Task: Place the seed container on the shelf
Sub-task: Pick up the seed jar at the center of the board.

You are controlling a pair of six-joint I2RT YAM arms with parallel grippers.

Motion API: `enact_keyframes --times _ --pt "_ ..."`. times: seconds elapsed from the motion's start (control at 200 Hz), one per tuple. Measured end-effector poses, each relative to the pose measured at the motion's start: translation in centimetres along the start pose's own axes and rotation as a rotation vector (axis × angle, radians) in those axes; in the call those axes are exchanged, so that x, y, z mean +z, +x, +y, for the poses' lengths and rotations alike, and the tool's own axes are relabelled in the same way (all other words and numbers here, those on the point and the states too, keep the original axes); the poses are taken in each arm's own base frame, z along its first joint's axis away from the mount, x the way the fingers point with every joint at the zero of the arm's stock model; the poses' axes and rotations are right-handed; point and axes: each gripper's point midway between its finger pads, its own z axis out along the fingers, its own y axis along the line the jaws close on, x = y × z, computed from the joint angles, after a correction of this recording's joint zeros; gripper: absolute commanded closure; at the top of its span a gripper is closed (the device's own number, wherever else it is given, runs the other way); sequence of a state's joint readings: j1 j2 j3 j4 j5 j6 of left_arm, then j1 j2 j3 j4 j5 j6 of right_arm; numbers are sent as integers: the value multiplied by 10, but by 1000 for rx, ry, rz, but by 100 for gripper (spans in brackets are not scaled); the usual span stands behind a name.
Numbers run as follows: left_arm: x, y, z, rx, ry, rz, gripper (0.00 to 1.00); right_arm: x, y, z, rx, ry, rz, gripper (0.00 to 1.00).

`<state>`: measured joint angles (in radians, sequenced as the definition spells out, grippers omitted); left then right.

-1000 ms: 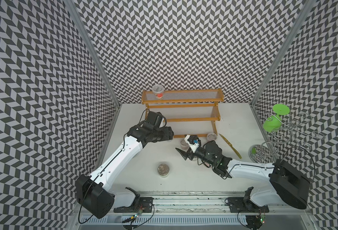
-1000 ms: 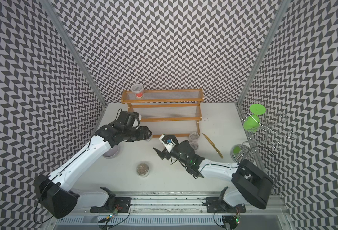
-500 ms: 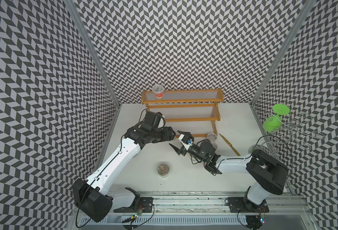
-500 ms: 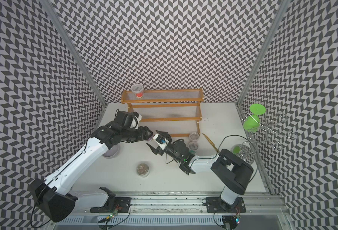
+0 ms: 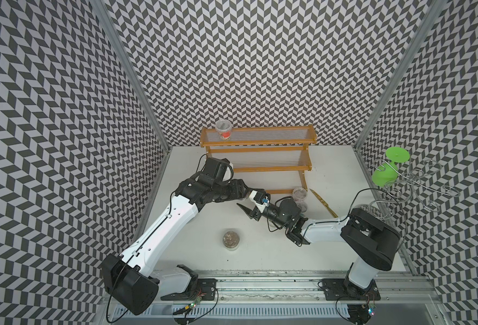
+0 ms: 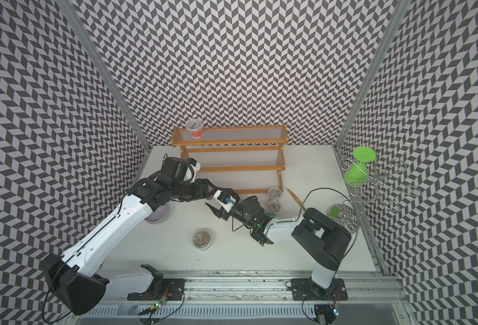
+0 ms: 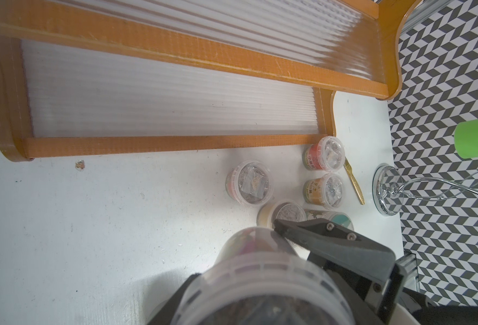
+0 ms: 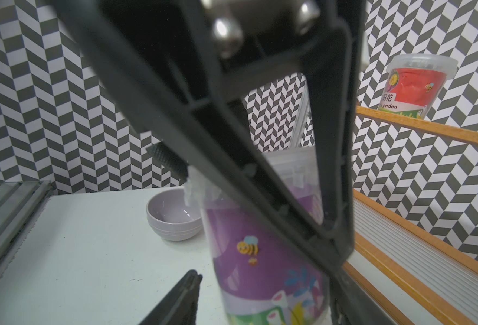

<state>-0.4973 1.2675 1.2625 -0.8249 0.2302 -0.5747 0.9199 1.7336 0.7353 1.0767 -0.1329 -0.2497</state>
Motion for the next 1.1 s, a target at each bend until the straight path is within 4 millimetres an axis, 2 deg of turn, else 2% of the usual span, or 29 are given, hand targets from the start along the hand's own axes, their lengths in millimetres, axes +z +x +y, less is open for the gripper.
enact_keyframes --times 0.22,0.831,1.102 --pt "0 0 0 0 0 1 37 4 -5 -1 5 0 -8 35" --pt "0 0 0 0 -2 2 36 5 -2 -2 9 6 9 40" --pt "0 0 0 0 0 -2 27 5 -3 -3 13 4 15 40"
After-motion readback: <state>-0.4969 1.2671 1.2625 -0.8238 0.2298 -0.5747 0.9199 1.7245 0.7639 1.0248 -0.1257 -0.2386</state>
